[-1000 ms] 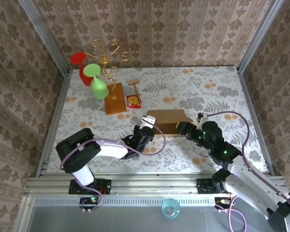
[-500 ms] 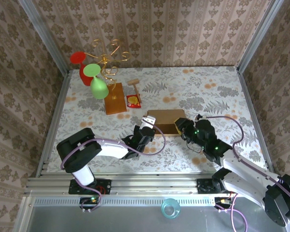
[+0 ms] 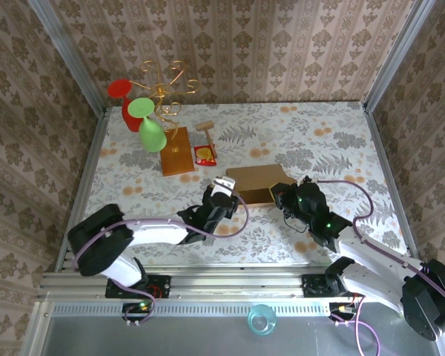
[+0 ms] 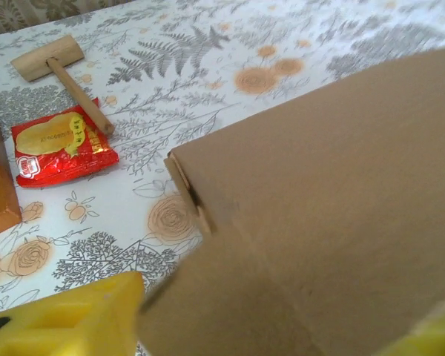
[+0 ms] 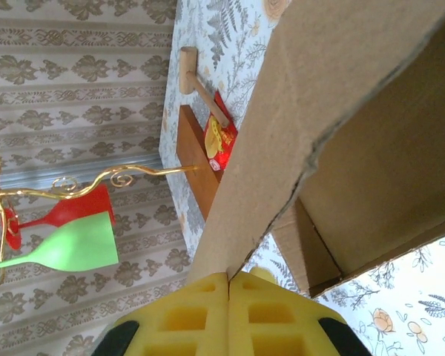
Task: Fold the paper box
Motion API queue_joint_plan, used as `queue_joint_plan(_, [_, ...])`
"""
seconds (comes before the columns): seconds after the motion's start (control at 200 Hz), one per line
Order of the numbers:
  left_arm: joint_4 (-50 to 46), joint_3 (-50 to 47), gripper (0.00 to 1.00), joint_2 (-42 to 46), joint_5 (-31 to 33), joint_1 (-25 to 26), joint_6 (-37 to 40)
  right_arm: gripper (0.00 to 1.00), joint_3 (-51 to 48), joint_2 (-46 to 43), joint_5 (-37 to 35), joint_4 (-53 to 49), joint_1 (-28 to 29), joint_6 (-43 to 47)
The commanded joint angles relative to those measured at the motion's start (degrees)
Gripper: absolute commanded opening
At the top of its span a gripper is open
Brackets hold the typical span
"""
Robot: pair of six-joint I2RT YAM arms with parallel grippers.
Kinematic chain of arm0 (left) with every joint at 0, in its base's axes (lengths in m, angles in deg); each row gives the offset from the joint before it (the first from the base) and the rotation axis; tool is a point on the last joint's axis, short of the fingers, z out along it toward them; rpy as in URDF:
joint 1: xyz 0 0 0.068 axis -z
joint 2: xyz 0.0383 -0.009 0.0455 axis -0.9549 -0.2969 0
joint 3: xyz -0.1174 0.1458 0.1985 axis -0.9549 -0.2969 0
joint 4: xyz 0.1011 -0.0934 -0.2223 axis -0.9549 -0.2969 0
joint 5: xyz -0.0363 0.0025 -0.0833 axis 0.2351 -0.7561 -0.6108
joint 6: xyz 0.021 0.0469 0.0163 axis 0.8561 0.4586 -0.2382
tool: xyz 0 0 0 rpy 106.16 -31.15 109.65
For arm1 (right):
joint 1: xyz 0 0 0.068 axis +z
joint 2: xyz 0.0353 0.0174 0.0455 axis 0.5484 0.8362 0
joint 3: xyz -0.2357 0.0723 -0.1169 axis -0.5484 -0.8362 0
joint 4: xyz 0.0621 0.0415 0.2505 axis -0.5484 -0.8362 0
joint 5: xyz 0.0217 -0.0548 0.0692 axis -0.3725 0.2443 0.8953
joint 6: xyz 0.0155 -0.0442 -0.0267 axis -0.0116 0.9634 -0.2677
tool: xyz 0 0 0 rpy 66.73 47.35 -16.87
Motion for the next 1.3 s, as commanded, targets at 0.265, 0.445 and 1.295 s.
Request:
queue_joint_plan(0.265, [-20.9,-1.3,0.64,21.3,-10.9,-0.5,-13.1,0.0,-1.4,1.0,-3.8,-0.4,-0.4,1.4])
queue_joint_plan(0.445, [-27.2,2.4,0.61,22.2,-14.5,-6.1,-17.7,0.0,-2.4,0.2,-3.8,-2.2,-0.8,2.9])
queue_joint_plan(1.295, [-13.4,13.1,0.62,-7.1,-33.1,-15.0,-22.0,0.0,-7.6,1.7,-2.0,-6.6,-3.8,12.4])
